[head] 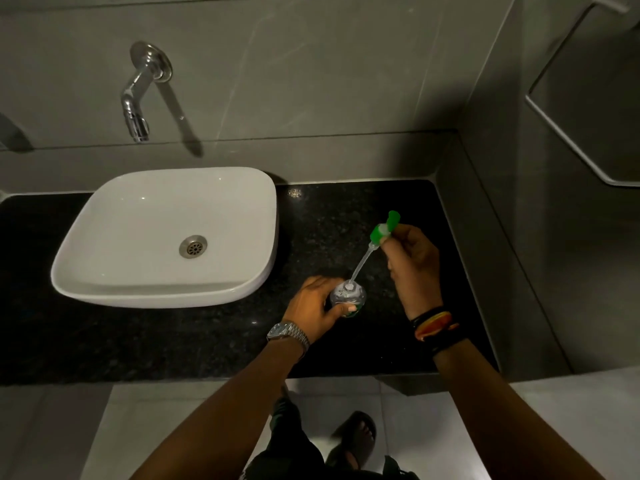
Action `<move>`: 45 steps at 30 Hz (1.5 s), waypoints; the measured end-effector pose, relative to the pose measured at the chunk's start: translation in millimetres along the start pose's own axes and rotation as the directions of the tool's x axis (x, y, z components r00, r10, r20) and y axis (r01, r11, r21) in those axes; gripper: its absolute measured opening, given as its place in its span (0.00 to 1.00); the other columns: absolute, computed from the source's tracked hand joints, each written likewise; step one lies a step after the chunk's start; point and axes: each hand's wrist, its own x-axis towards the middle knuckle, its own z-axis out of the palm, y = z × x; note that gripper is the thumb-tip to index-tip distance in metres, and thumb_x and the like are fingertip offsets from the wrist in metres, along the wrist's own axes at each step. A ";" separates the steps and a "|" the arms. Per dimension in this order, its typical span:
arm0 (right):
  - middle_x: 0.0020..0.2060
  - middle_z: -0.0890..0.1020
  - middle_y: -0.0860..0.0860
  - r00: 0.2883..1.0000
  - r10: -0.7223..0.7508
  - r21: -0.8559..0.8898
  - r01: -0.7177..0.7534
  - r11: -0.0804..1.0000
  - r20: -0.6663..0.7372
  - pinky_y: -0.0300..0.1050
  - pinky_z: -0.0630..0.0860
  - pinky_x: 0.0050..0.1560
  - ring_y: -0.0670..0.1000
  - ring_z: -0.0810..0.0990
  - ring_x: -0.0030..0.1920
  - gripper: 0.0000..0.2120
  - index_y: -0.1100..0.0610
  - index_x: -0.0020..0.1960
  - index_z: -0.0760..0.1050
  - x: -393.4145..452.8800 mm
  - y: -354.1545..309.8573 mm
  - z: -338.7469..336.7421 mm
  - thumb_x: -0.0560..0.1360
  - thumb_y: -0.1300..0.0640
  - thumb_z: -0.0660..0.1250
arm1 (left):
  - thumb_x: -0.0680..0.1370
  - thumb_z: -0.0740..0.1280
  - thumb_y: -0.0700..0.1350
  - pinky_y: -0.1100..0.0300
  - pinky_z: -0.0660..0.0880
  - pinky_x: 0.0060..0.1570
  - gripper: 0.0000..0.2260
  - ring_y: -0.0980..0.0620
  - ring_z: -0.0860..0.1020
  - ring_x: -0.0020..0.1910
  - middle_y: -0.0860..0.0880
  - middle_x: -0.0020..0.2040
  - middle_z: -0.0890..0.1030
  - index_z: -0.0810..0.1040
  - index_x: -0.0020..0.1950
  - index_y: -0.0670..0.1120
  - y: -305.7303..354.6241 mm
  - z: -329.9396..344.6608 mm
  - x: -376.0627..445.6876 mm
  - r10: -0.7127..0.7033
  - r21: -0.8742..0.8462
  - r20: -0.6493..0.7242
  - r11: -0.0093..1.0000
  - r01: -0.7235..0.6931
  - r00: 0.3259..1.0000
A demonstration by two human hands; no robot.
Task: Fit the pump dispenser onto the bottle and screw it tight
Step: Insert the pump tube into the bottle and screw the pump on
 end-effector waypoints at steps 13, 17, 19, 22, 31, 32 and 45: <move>0.45 0.75 0.44 0.955 -0.192 -0.518 0.285 0.806 0.227 0.44 0.78 0.41 0.42 0.76 0.43 0.15 0.49 0.49 0.78 -24.3 57.8 -3.4 0.67 0.43 0.74 | 0.75 0.72 0.59 0.53 0.75 0.62 0.24 0.47 0.77 0.62 0.49 0.62 0.83 0.78 0.67 0.51 3.5 -2.7 -1.9 0.012 0.008 -0.001 1.000 -0.012 1.000; 0.48 0.75 0.44 0.945 -0.194 -0.562 0.313 0.765 0.263 0.46 0.79 0.40 0.42 0.76 0.42 0.16 0.49 0.53 0.79 -22.8 56.5 -3.3 0.69 0.42 0.74 | 0.73 0.68 0.61 0.51 0.75 0.64 0.26 0.46 0.77 0.64 0.47 0.64 0.82 0.77 0.69 0.51 6.3 -4.8 -1.9 0.002 0.006 0.003 1.000 -0.002 1.000; 0.49 0.75 0.44 0.936 -0.189 -0.564 0.332 0.756 0.298 0.46 0.80 0.39 0.42 0.75 0.40 0.15 0.48 0.54 0.80 -20.2 54.6 -3.8 0.70 0.44 0.72 | 0.74 0.69 0.60 0.51 0.76 0.61 0.25 0.46 0.77 0.61 0.47 0.61 0.83 0.78 0.68 0.51 6.4 -5.0 -2.3 -0.003 0.000 0.007 1.000 0.003 1.000; 0.49 0.75 0.44 0.937 -0.170 -0.566 0.322 0.759 0.304 0.46 0.80 0.40 0.40 0.75 0.40 0.15 0.50 0.54 0.80 -18.1 56.5 -5.4 0.69 0.48 0.74 | 0.74 0.68 0.61 0.54 0.76 0.56 0.24 0.47 0.77 0.58 0.47 0.57 0.83 0.79 0.65 0.49 6.1 -3.7 -2.9 -0.007 0.012 0.010 1.000 0.006 1.000; 0.52 0.74 0.44 0.937 -0.154 -0.643 0.328 0.692 0.313 0.44 0.79 0.41 0.40 0.72 0.41 0.20 0.48 0.60 0.79 -24.1 69.8 -4.5 0.70 0.45 0.71 | 0.75 0.71 0.56 0.51 0.77 0.57 0.21 0.46 0.77 0.60 0.47 0.58 0.83 0.79 0.65 0.48 7.5 -4.6 -3.8 -0.007 0.018 0.001 1.000 0.007 1.000; 0.53 0.73 0.44 0.933 -0.156 -0.653 0.341 0.677 0.325 0.44 0.79 0.40 0.41 0.71 0.41 0.20 0.49 0.61 0.79 -24.1 69.2 -3.7 0.71 0.45 0.71 | 0.75 0.70 0.57 0.51 0.78 0.57 0.22 0.46 0.77 0.60 0.47 0.58 0.83 0.79 0.65 0.47 7.7 -4.2 -3.9 -0.011 0.019 0.003 1.000 0.011 1.000; 0.52 0.73 0.45 0.945 -0.141 -0.688 0.313 0.655 0.296 0.44 0.78 0.38 0.48 0.78 0.42 0.17 0.49 0.54 0.78 -30.9 70.0 2.9 0.69 0.45 0.75 | 0.76 0.73 0.49 0.51 0.76 0.61 0.22 0.45 0.76 0.64 0.47 0.63 0.82 0.77 0.69 0.48 10.8 -4.0 -7.7 -0.014 0.023 -0.025 1.000 0.015 1.000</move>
